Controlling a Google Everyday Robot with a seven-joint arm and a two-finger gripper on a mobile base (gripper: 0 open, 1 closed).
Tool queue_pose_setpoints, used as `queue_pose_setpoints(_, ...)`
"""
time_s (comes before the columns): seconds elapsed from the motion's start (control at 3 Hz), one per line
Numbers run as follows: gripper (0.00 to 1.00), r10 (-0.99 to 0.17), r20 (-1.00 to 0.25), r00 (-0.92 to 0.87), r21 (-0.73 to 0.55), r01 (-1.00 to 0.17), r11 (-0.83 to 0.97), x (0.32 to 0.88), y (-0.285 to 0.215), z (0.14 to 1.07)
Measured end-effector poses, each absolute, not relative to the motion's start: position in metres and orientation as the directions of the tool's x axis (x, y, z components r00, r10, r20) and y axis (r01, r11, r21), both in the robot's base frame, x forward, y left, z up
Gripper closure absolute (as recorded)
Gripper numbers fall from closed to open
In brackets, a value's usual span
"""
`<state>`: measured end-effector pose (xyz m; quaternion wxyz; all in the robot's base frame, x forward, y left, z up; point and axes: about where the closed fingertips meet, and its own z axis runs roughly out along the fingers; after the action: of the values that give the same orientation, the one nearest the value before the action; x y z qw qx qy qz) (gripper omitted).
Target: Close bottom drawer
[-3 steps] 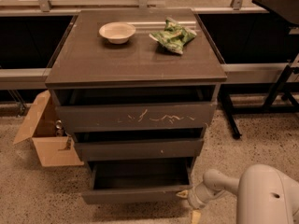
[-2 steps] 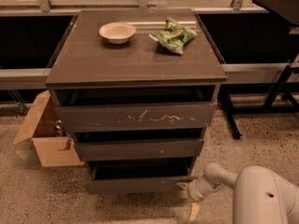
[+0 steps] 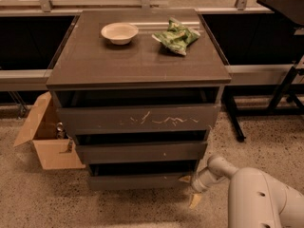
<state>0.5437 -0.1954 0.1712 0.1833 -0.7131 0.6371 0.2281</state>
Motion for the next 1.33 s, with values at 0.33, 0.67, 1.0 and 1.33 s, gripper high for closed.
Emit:
queue_pose_setpoints(0.33,0.00,-0.826,-0.558,0.083,0.021,-0.993,-0.115,0.563,-0.199,0.173)
queue_pose_setpoints(0.67,0.00,-0.825,-0.559,0.083,0.020,-0.993,-0.114,0.564,-0.200,0.174)
queue_pose_setpoints(1.0,0.00,-0.822,-0.563,0.082,0.016,-0.994,-0.110,0.578,-0.208,0.178)
queue_pose_setpoints(1.33,0.00,-0.814,-0.578,0.063,0.058,-0.991,-0.118,0.552,-0.233,0.188)
